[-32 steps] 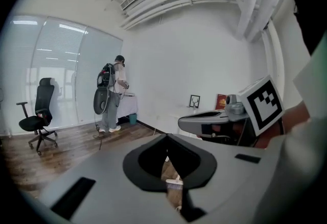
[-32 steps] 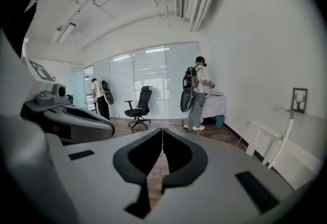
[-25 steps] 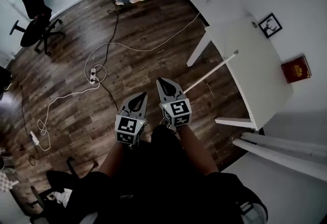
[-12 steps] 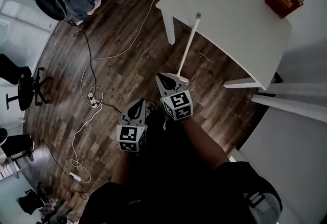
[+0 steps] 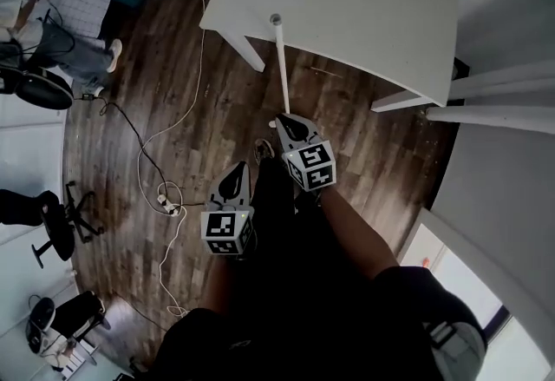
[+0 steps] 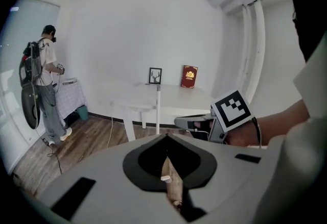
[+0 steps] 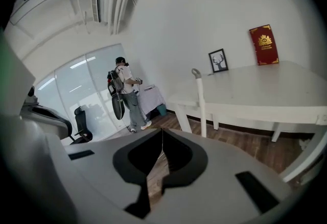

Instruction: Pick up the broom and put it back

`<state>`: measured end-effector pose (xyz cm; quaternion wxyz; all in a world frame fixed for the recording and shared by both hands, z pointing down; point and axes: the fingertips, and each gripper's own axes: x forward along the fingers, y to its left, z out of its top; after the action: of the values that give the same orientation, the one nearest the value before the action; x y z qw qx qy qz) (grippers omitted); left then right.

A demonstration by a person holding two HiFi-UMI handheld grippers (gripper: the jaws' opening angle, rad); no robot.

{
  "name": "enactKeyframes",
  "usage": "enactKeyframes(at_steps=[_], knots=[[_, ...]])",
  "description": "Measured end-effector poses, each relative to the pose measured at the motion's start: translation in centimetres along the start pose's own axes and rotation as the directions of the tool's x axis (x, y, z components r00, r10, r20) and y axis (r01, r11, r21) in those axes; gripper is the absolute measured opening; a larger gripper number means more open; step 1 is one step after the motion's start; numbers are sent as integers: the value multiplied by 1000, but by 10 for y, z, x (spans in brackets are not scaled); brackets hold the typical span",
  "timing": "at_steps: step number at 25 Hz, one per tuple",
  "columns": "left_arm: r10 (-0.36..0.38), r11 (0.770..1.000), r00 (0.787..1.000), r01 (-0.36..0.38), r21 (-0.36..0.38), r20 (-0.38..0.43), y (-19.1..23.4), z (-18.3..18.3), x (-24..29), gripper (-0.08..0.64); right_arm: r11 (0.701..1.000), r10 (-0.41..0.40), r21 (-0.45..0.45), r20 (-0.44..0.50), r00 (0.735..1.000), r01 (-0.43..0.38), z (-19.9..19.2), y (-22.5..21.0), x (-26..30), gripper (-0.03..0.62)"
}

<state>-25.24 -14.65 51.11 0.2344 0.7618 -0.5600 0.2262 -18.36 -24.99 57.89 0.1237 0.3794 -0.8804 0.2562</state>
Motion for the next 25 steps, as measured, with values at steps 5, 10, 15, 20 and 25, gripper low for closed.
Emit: enactKeyframes(at_steps=[5, 10, 15, 20, 25], knots=[[-64, 998, 998, 64, 19, 1, 15, 16, 53, 2, 993, -119, -8, -8, 993, 119, -5, -38, 20, 23], [-103, 995, 995, 103, -13, 5, 34, 24, 82, 2, 976, -215, 13, -60, 975, 217, -19, -63, 55, 23], [-171, 985, 983, 172, 3, -64, 53, 5, 109, 2, 956, -292, -43, -112, 950, 289, -35, -88, 89, 23], [-196, 980, 974, 198, 3, -111, 83, -11, 126, 2, 922, -368, -171, -105, 924, 348, -50, -108, 124, 45], [-217, 976, 965, 215, -34, -146, 110, -20, 140, 2, 898, -438, -122, -155, 886, 423, -72, -134, 159, 183]])
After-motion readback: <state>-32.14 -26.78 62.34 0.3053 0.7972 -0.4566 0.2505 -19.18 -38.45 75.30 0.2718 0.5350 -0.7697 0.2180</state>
